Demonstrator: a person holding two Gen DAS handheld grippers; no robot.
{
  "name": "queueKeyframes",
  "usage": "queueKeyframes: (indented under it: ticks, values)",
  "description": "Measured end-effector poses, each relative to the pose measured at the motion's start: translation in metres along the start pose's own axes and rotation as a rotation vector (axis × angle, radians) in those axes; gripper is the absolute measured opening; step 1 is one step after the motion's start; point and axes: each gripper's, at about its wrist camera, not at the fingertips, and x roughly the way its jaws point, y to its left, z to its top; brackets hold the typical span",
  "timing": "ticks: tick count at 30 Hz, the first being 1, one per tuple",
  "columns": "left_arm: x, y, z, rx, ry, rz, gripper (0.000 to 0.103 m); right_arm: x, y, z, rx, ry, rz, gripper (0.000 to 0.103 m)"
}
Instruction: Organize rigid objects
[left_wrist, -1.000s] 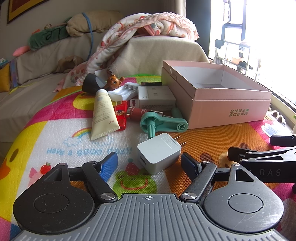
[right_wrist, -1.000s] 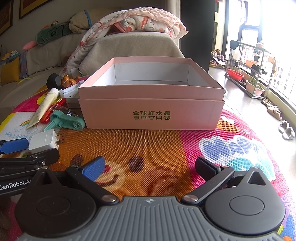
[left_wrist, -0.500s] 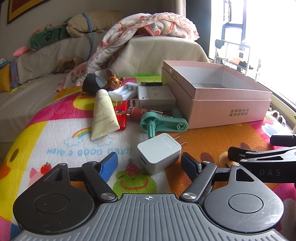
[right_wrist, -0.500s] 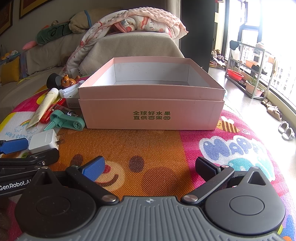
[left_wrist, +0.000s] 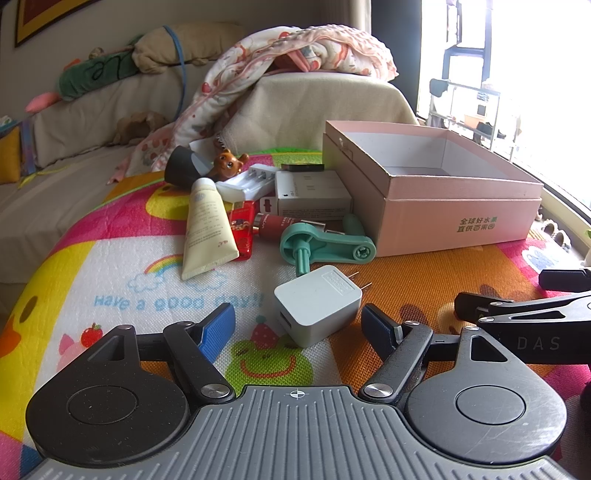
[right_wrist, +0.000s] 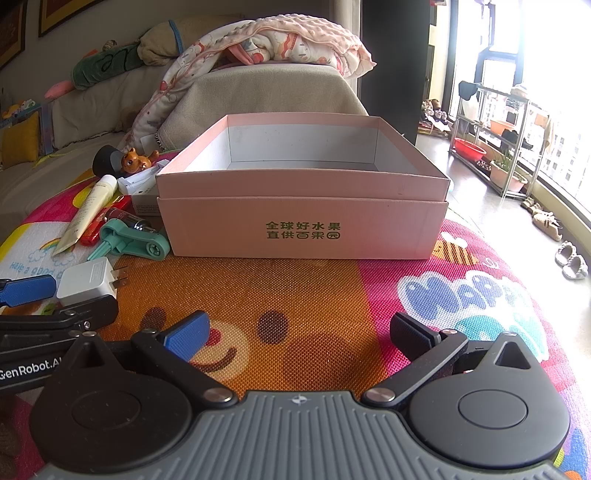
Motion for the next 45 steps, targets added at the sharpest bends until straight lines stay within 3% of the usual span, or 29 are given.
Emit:
queueKeyframes:
  ticks: [6,11,16,18,20,23,24,26,28,31,38,42,43,44,45]
  values:
    - [-0.011,0.01,0.002,-0.037,-0.006,-0.044,0.077,0.003,-0.005,0.004,-0.02,0.027,0.03,0.103]
    - [-0.03,0.049,0.04,-0.116,-0.139,-0.046,0.077,0.003,-0.01,0.007,-0.057,0.071,0.072,0.103]
    - [0.032,0.092,0.079,-0.221,-0.018,-0.017,0.074,0.002,-0.008,0.008,-0.054,0.085,0.066,0.103]
    - [0.058,0.102,0.084,-0.266,0.037,-0.028,0.062,0.002,-0.008,0.009,-0.051,0.091,0.068,0.103]
    - [0.074,0.105,0.086,-0.283,0.068,-0.051,0.059,0.003,-0.008,0.01,-0.051,0.096,0.069,0.103]
    - [0.087,0.1,0.086,-0.255,0.07,-0.038,0.056,0.004,-0.007,0.011,-0.06,0.096,0.069,0.103]
    - [0.09,0.099,0.086,-0.244,0.066,-0.029,0.046,0.003,-0.008,0.01,-0.062,0.09,0.072,0.103]
    - [0.091,0.099,0.084,-0.213,0.044,-0.013,0.042,0.002,-0.009,0.009,-0.072,0.083,0.088,0.103]
    - [0.087,0.102,0.079,-0.202,0.036,-0.041,0.041,0.0,-0.008,0.008,-0.094,0.08,0.111,0.102]
    - [0.065,0.107,0.067,-0.187,0.034,-0.093,0.041,-0.008,0.005,0.008,-0.183,0.055,0.19,0.093]
    - [-0.01,0.111,0.021,-0.07,0.05,-0.142,0.041,-0.015,0.073,0.015,-0.368,-0.019,0.385,0.093]
    - [-0.028,0.117,0.005,-0.077,0.083,-0.136,0.041,0.001,0.099,0.021,-0.4,-0.016,0.399,0.091]
    - [-0.03,0.118,0.003,-0.077,0.086,-0.136,0.041,0.008,0.103,0.024,-0.389,0.007,0.403,0.086]
    - [-0.031,0.119,0.001,-0.077,0.09,-0.135,0.041,0.013,0.104,0.027,-0.378,0.026,0.408,0.073]
    - [-0.032,0.119,-0.001,-0.072,0.098,-0.129,0.042,0.017,0.104,0.029,-0.363,0.04,0.415,0.071]
